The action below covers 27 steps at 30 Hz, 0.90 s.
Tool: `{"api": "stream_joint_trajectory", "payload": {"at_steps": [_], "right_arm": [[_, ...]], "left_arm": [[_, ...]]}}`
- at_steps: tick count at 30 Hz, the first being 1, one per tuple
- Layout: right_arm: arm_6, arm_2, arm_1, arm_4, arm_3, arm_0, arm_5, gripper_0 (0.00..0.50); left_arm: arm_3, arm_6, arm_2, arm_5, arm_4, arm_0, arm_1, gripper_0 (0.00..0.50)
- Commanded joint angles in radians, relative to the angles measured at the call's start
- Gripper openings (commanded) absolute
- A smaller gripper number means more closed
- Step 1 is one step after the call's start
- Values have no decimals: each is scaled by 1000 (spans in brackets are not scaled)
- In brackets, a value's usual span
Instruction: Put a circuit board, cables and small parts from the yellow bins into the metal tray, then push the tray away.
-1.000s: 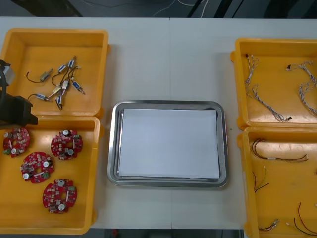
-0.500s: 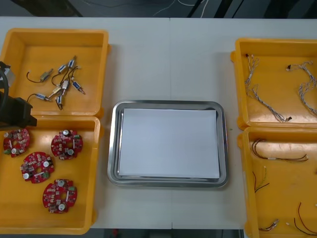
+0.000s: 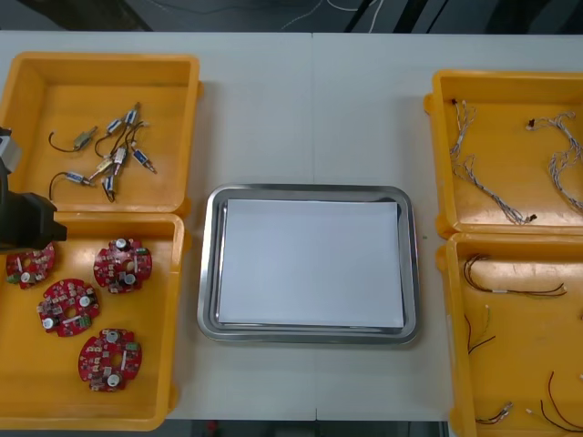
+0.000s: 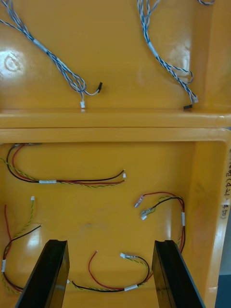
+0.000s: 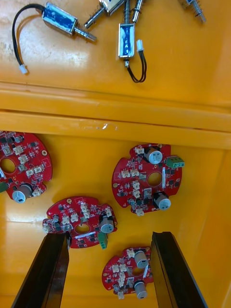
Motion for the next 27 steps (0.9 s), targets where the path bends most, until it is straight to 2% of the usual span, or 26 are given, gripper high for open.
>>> {"api": "stream_joint_trajectory", "payload": {"at_steps": [1,7,15,20,27], "right_arm": [[-15,-23,-1,22,-30,82,-46,500],[5,-23,-1,25,-30,160,-122,500],[22,-25,-1,40,-30,316,-259,500],[17,-23,2,44,-27,384,-325,500],[24,18,46,74,-10,437,-408,500]], "left_arm": [[-44,-13,51,-53,-11,85,-25,500],[-52,9,66,-81,-36,145,-65,500],[-65,41,69,-99,-89,223,-91,500],[-65,46,69,-157,-112,269,-123,500],[-65,49,69,-171,-132,320,-166,500]]}}
